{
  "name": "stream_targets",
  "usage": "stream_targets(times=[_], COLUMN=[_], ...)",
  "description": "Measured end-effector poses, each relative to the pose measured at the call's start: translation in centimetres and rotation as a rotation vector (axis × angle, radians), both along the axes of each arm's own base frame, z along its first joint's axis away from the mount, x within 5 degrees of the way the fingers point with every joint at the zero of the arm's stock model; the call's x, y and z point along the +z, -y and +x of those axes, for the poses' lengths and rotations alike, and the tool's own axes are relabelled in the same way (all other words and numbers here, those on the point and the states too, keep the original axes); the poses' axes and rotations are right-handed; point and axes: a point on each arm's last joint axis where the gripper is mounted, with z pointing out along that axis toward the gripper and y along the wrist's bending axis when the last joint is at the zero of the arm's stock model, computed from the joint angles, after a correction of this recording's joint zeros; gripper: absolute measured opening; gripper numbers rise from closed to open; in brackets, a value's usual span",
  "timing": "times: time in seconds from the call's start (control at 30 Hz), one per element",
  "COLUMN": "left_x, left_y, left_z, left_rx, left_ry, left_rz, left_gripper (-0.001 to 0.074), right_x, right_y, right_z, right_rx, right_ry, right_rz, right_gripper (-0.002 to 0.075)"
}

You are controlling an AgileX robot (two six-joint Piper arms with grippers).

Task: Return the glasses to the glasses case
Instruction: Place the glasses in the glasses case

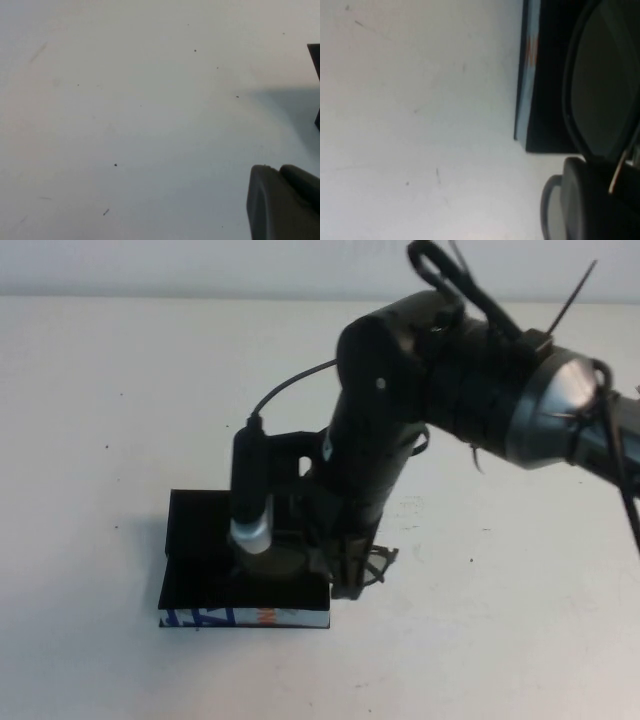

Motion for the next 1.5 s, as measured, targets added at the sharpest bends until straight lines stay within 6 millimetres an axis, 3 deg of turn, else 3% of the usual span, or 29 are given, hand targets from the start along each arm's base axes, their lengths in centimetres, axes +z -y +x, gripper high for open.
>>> stream_targets(times=[0.2,0.37,0.97,1.5], left_x=[0.0,0.0,0.0,0.0], left_y=[0.0,0.0,0.0,0.0], left_z=[0.0,0.0,0.0,0.0], left_rx=[0.0,0.0,0.0,0.0], left_ry=[0.0,0.0,0.0,0.0], left_rz=[0.0,0.0,0.0,0.0], left_gripper=[-0.0001,-0.0001,-0.0001,-0.0001], right_x=[-1.8,-2.6,-5.3,-5.9], right_y=[-4.5,-6.5,-7.2,-7.2], right_z=[0.1,0.6,1.6,1.8], right_rx=[0.052,0.073,0.062,0.014], right_ry=[-0.001,0.016,0.008,-0.001], right_rz=[0.006,0.012,-0.046,-0.064], right_gripper=[0.0021,0.002,0.002,0.002])
